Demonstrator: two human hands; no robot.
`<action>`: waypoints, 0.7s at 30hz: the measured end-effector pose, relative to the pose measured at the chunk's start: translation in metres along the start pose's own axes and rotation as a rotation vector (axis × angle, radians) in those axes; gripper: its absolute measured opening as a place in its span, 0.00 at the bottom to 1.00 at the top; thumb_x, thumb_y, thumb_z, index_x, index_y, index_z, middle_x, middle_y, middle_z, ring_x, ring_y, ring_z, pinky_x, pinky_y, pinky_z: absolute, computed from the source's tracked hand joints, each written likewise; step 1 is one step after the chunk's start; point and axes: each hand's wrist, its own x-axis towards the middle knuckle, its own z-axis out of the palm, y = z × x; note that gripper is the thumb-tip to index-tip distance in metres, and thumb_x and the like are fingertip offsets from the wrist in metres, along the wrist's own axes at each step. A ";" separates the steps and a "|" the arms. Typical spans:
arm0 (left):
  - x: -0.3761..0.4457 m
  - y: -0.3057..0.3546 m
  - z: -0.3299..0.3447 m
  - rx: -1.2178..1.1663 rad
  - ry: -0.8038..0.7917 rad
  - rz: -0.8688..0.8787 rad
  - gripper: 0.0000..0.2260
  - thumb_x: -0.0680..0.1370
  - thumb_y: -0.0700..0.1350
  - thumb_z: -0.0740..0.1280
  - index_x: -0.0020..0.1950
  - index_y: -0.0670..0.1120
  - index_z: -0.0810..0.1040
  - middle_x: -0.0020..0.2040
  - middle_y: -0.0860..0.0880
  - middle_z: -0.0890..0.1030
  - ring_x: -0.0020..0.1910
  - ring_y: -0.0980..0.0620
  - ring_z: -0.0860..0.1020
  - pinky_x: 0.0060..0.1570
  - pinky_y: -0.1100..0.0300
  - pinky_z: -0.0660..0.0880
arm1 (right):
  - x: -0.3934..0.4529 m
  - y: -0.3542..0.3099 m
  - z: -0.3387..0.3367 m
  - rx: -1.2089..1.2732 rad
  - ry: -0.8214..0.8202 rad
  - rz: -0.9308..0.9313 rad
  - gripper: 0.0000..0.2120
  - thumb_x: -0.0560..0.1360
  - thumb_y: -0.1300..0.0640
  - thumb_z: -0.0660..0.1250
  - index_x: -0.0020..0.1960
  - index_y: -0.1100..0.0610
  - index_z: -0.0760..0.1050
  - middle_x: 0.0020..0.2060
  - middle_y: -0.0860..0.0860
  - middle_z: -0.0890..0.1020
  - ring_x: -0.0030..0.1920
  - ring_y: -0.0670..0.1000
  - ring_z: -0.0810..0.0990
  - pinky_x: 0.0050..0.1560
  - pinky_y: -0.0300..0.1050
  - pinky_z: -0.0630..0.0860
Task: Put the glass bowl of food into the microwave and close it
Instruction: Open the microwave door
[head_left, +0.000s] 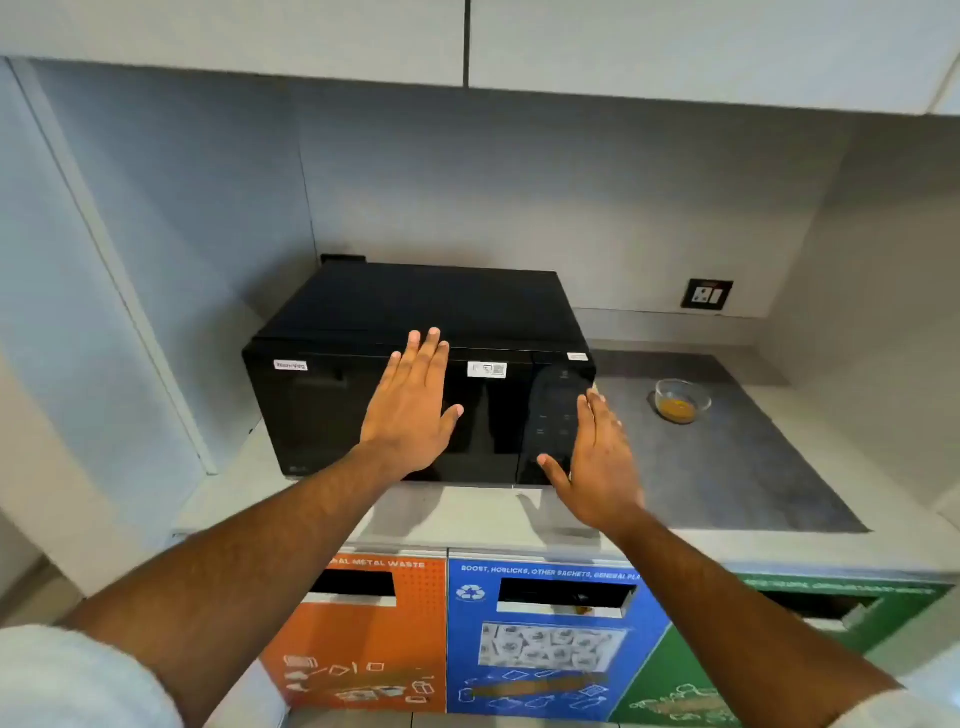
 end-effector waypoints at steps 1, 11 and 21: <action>0.000 0.001 0.002 0.022 0.008 0.012 0.38 0.80 0.58 0.61 0.81 0.45 0.45 0.82 0.46 0.45 0.81 0.44 0.41 0.79 0.47 0.47 | -0.006 0.001 0.006 0.061 -0.012 0.044 0.48 0.76 0.32 0.61 0.83 0.56 0.43 0.84 0.55 0.50 0.83 0.58 0.51 0.81 0.56 0.56; 0.052 0.005 0.046 0.089 -0.041 -0.024 0.44 0.76 0.65 0.64 0.81 0.46 0.44 0.82 0.46 0.49 0.81 0.46 0.45 0.78 0.51 0.45 | 0.010 0.051 0.114 0.610 -0.169 0.371 0.51 0.72 0.42 0.74 0.82 0.55 0.47 0.83 0.55 0.54 0.80 0.61 0.60 0.77 0.57 0.64; 0.059 0.012 0.070 0.193 0.061 -0.113 0.52 0.67 0.73 0.66 0.79 0.45 0.52 0.80 0.45 0.59 0.80 0.46 0.55 0.79 0.49 0.49 | 0.020 0.044 0.165 0.796 -0.055 0.431 0.44 0.69 0.48 0.80 0.77 0.55 0.59 0.70 0.58 0.74 0.67 0.56 0.77 0.57 0.33 0.73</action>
